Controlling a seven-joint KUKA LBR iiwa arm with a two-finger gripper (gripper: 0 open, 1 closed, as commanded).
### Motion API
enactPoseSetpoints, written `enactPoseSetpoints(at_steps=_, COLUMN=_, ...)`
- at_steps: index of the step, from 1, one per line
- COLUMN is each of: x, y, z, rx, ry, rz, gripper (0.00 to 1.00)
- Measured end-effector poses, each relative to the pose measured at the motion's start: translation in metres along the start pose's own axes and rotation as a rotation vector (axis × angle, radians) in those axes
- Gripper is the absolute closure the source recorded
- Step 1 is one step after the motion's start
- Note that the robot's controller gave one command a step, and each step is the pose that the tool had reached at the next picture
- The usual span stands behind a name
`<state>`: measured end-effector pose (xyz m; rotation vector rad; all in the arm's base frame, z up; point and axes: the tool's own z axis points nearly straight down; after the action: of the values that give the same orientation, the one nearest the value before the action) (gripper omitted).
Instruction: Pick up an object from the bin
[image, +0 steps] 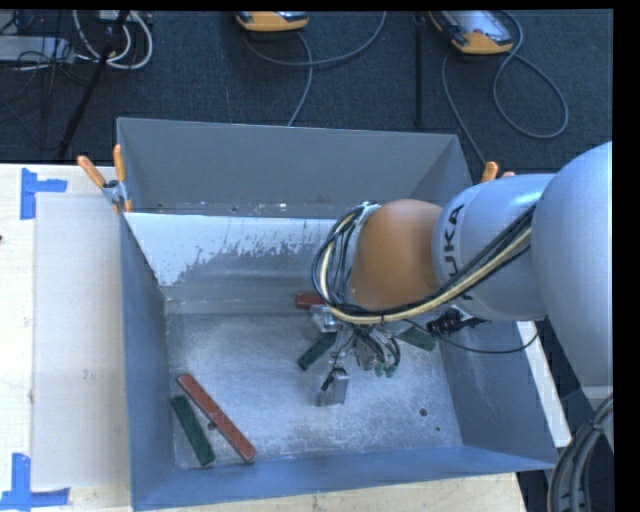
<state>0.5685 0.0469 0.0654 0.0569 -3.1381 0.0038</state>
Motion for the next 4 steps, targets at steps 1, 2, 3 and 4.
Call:
enactPoseSetpoints(at_steps=1, x=-0.011, y=0.000, z=-0.035, rx=-0.002, ry=-0.006, rz=-0.142, gripper=0.00)
enactPoseSetpoints(at_steps=2, x=-0.015, y=-0.005, z=-0.034, rx=-0.002, ry=-0.004, rz=-0.405, gripper=0.00)
enactPoseSetpoints(at_steps=3, x=-0.025, y=-0.010, z=-0.002, rx=-0.003, ry=-0.002, rz=-0.404, gripper=0.00)
enactPoseSetpoints(at_steps=4, x=-0.025, y=-0.010, z=-0.002, rx=-0.003, ry=-0.003, rz=-0.400, gripper=0.00)
